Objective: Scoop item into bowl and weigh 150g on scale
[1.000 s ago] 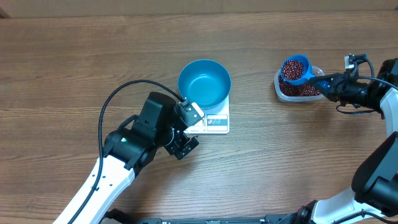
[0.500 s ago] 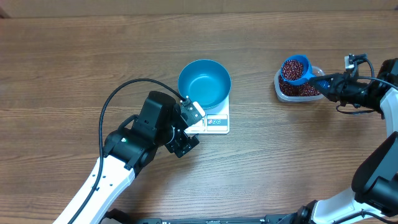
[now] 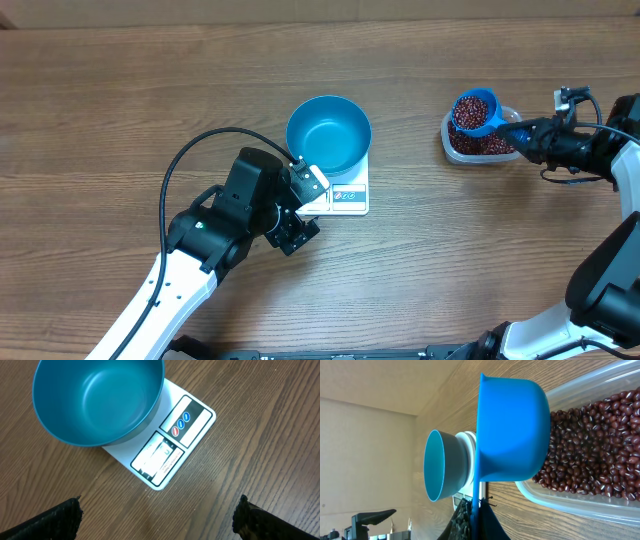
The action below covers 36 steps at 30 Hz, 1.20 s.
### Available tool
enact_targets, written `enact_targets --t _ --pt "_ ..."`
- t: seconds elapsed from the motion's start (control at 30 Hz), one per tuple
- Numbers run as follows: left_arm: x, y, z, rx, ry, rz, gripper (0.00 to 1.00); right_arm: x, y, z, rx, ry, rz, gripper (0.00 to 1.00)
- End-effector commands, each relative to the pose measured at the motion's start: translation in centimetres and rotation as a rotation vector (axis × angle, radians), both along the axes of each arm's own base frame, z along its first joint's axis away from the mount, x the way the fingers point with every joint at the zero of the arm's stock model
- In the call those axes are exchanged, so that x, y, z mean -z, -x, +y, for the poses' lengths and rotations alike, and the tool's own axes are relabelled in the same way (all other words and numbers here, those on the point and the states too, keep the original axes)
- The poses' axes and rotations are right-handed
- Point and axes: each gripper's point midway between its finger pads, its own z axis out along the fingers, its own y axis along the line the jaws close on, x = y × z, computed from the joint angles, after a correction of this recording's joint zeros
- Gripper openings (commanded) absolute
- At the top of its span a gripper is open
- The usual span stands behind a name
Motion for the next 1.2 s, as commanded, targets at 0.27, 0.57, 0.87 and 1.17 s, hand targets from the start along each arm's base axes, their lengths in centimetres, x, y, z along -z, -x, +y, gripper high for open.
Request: enact_targets --t 0.27,0.57,0.87,1.17 --pt "0.8 2.4 1.1 -0.042 0.060 -0.033 1.00 0.0 0.1 0.1 -0.005 -0.017 -0.007 0.04" --pt "1.8 2.3 1.1 -0.052 0.063 -0.021 1.00 0.1 0.2 0.2 -0.005 -0.020 -0.001 0.04" --pt "1.2 1.7 0.7 -0.051 0.084 -0.056 1.00 0.1 0.1 0.1 -0.005 -0.019 -0.002 0.04" --pt "1.3 1.8 0.8 -0.052 0.081 -0.050 1.00 0.1 0.1 0.1 -0.005 -0.019 -0.002 0.04"
